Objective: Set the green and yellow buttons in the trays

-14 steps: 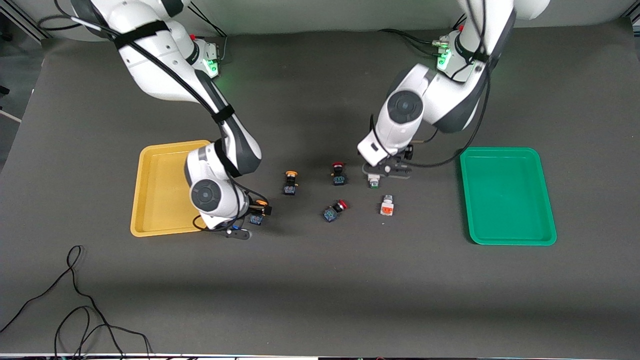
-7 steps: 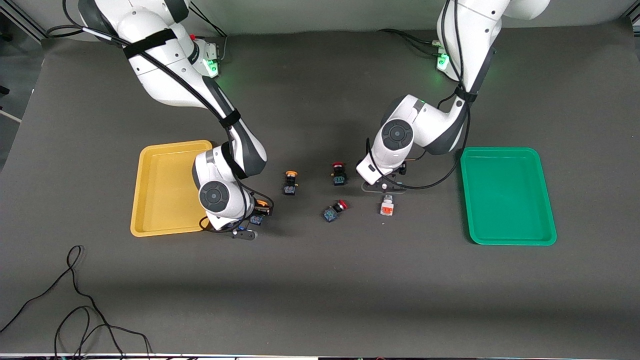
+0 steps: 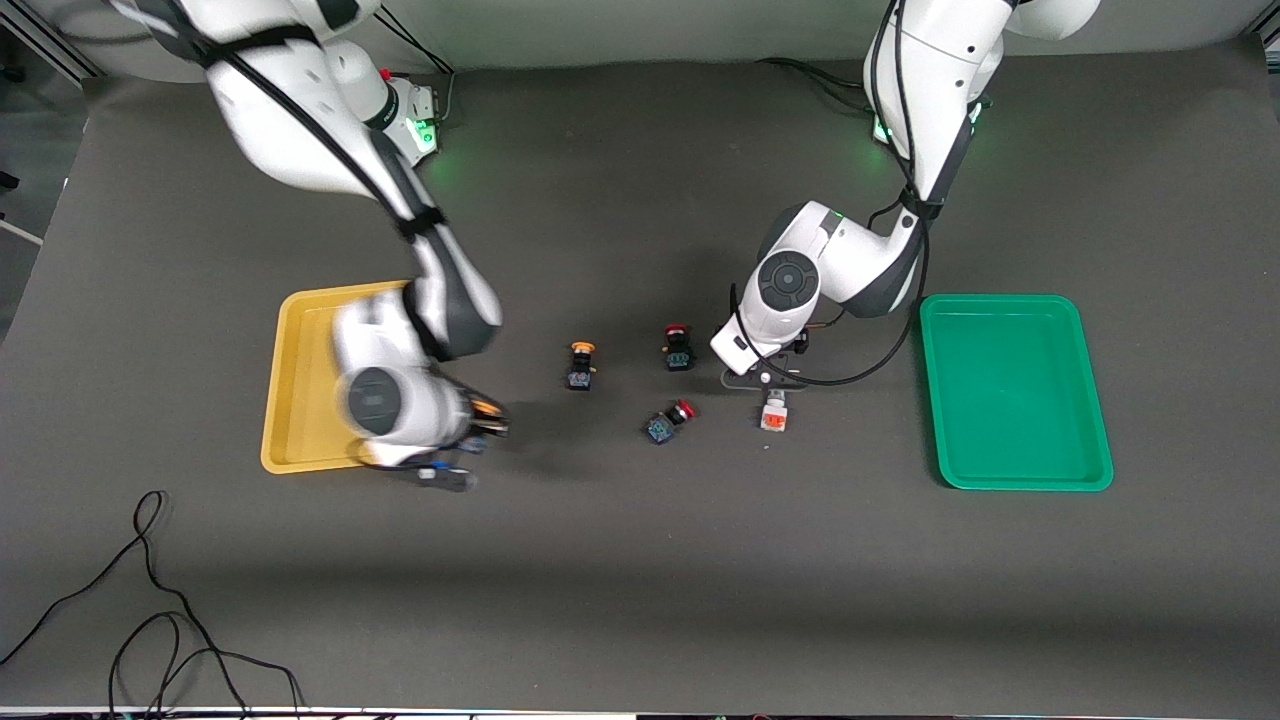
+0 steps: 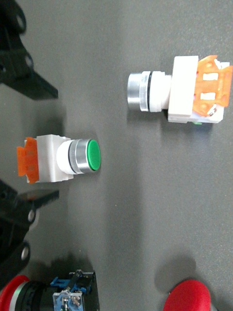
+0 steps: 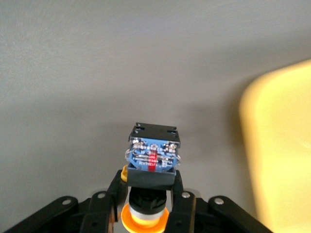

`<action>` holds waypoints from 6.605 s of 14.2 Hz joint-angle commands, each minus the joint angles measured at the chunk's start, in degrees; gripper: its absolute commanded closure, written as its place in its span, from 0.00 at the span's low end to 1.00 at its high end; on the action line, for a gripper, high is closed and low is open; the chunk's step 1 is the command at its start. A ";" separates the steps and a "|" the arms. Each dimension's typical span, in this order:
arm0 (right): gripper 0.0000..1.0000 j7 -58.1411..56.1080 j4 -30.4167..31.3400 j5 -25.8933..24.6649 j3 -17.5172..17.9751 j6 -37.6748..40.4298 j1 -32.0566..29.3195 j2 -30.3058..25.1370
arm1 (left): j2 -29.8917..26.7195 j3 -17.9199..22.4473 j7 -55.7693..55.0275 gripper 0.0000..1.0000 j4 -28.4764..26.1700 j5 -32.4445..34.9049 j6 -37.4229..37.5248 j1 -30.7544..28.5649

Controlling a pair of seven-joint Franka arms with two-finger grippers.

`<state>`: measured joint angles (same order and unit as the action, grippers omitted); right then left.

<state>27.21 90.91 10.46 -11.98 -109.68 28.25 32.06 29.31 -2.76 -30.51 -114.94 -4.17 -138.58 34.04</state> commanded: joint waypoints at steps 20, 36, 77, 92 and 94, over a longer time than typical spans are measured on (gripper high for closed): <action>0.33 -40.31 37.15 14.24 -20.46 -20.93 -0.30 -14.30 | -19.20 0.74 19.47 0.77 8.24 -0.42 36.18 -24.16; 0.00 9.00 3.57 22.42 -16.50 -5.96 31.60 2.04 | -6.36 0.92 30.42 0.00 1.01 9.27 10.93 -36.68; 0.00 -46.20 32.94 29.36 -42.34 -13.37 26.60 -2.78 | -2.22 -4.71 6.15 0.78 24.06 1.97 31.06 -18.99; 0.00 -38.55 -8.02 11.26 -62.98 32.06 37.48 -10.87 | -0.13 -4.00 35.43 0.70 4.46 16.21 10.00 -47.14; 0.00 -38.46 -10.04 10.03 -64.93 34.17 39.08 -10.96 | -0.04 -4.00 36.04 0.00 5.16 16.39 10.69 -47.14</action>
<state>-12.72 82.53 22.42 -75.47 -77.71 65.35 21.45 30.54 -6.67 4.83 -109.95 11.06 -128.54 -13.11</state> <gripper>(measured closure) 0.000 0.520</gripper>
